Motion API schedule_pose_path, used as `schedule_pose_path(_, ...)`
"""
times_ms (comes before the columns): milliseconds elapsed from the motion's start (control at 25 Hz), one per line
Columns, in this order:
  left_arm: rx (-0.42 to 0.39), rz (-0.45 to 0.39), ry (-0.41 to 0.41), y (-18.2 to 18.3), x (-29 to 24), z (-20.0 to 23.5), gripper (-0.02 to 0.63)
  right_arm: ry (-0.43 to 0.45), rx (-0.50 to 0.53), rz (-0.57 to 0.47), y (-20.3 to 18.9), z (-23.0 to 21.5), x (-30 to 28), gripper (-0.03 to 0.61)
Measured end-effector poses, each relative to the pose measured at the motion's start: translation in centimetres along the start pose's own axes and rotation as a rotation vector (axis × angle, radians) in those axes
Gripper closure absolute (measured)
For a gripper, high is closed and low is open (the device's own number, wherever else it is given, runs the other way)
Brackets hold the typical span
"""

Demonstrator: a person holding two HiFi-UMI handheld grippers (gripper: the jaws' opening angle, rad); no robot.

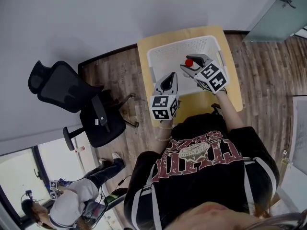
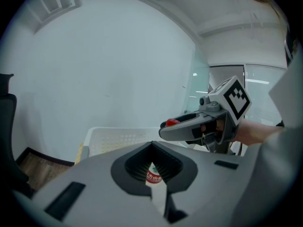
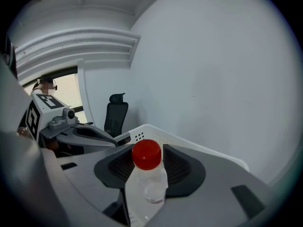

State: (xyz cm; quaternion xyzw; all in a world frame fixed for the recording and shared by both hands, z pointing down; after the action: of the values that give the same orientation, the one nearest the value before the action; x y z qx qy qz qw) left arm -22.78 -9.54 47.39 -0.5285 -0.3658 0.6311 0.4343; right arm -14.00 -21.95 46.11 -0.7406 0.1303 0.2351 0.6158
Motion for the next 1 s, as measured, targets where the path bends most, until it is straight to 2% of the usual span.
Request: schedule_pose_path(1000, -0.036, 0.009, 0.001, -0.3, 0.0, -1.1, 0.569, -0.02, 0.024, -0.111, 2.1, 1.6, 7.8, 0.397)
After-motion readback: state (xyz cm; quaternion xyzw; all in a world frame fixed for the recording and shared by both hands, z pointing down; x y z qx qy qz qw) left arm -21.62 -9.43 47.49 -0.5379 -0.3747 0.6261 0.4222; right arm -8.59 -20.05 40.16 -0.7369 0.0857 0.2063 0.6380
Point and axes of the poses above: the fingertips, and each gripper's own axes: x backward along the fingers, z to its left, y out of its top, the point moved 8 cm from there along x, backward along the fingers, and after that the axes turned 5 degrees about -x, right-handed, at the moved point
